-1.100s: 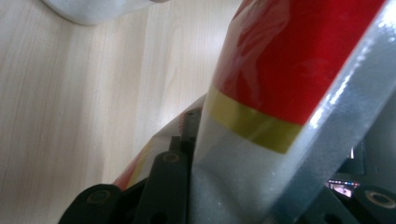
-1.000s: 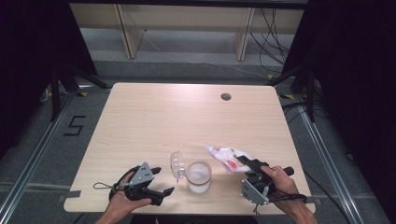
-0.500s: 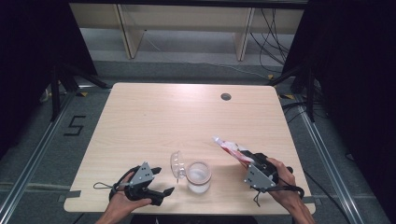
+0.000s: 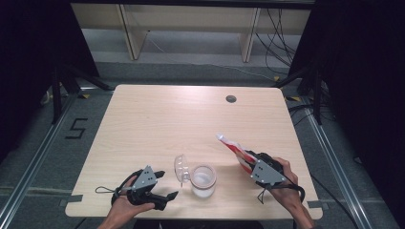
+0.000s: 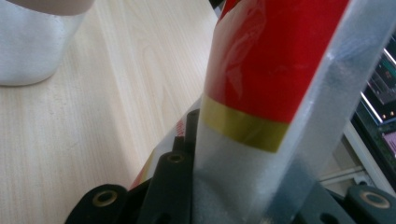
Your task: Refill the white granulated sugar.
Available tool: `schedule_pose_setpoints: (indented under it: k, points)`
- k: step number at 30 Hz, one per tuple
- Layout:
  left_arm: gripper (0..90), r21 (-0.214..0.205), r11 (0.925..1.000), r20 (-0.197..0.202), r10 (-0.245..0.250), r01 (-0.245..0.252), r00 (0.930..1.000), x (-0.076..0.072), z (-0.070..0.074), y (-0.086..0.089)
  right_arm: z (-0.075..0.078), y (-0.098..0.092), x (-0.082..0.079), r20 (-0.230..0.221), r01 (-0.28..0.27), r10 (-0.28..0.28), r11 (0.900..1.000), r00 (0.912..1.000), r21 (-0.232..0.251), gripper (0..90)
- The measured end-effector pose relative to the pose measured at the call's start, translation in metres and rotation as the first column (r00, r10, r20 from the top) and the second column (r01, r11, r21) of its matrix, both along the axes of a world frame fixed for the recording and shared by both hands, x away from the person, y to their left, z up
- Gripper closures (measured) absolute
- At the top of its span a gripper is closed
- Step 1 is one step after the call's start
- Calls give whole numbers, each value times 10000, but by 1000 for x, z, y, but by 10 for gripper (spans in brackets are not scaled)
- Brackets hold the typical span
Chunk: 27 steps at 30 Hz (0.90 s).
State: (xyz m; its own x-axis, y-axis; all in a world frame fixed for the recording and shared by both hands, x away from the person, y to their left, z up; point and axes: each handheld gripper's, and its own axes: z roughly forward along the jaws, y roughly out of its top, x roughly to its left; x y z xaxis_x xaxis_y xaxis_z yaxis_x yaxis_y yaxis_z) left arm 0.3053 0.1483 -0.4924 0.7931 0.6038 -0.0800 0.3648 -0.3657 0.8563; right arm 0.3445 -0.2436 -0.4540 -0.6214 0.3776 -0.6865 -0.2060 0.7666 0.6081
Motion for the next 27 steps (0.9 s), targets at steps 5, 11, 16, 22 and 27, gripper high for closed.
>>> schedule_pose_setpoints:
  k: [5, 11, 16, 22, 27]
  points:
    - [155, -2, 10000, -6, -2, 2, 10000, 0, 0, 0, -2, -9, 1, -705, 681, -600, 9905, 9957, 1194, 787]
    - [155, 56, 10000, -16, -18, 18, 10000, 0, 1, 1, -4, -17, -1, -1102, 1317, -1124, 9734, 9875, 1874, 781]
    - [155, 90, 10000, 8, -5, 5, 10000, 0, 1, 1, -6, -24, -6, -1446, 1658, -1349, 9592, 9803, 2290, 778]
    - [155, 75, 10000, 33, -34, 33, 10000, 0, 1, 1, -9, -31, -9, -1570, 1999, -1627, 9442, 9741, 2618, 770]
    - [155, 60, 10000, 37, -14, 14, 10000, 0, 1, 1, -11, -32, -11, -1572, 2033, -1635, 9363, 9739, 2862, 741]
